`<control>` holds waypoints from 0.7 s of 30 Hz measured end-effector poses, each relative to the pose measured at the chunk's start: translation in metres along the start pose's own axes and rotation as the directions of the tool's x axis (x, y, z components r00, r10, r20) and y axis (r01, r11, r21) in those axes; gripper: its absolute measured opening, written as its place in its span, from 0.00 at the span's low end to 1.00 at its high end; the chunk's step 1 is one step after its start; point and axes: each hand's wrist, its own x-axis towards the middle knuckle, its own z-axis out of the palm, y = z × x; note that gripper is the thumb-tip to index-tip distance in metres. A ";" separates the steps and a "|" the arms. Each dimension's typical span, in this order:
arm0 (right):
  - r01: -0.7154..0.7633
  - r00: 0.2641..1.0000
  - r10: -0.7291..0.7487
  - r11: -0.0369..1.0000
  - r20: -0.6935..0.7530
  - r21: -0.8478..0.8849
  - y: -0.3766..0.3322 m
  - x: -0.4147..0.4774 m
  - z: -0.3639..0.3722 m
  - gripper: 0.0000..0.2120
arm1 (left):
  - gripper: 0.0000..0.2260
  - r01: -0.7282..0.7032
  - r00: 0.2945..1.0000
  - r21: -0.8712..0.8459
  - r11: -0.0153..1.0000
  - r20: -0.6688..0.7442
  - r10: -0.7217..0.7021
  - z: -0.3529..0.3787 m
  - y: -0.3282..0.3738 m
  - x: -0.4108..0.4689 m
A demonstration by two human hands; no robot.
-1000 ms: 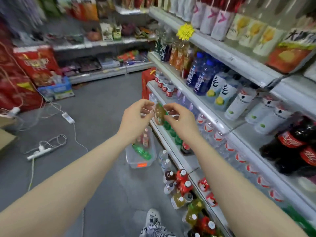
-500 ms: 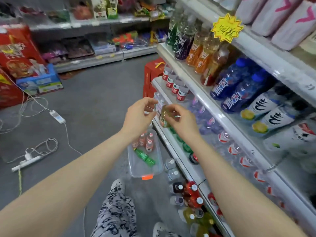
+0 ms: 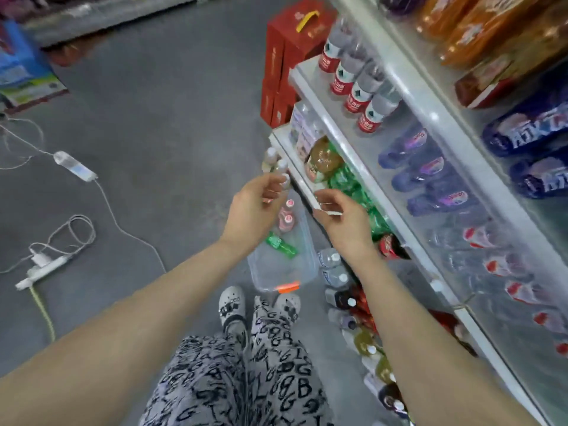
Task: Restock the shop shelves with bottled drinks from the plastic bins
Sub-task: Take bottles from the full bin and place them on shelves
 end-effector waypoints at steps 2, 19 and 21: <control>-0.049 0.999 0.049 0.999 0.021 0.023 0.024 0.013 0.017 0.14 | 0.11 0.068 0.998 -0.019 0.997 0.017 -0.068 0.009 -0.027 0.014; -0.265 0.910 0.288 0.957 0.300 -0.115 0.336 0.101 0.202 0.16 | 0.17 0.490 0.863 0.078 0.868 0.097 -0.496 0.167 -0.353 0.070; -0.290 0.893 0.319 0.947 0.316 -0.139 0.372 0.108 0.223 0.16 | 0.18 0.518 0.844 0.093 0.850 0.106 -0.526 0.188 -0.389 0.078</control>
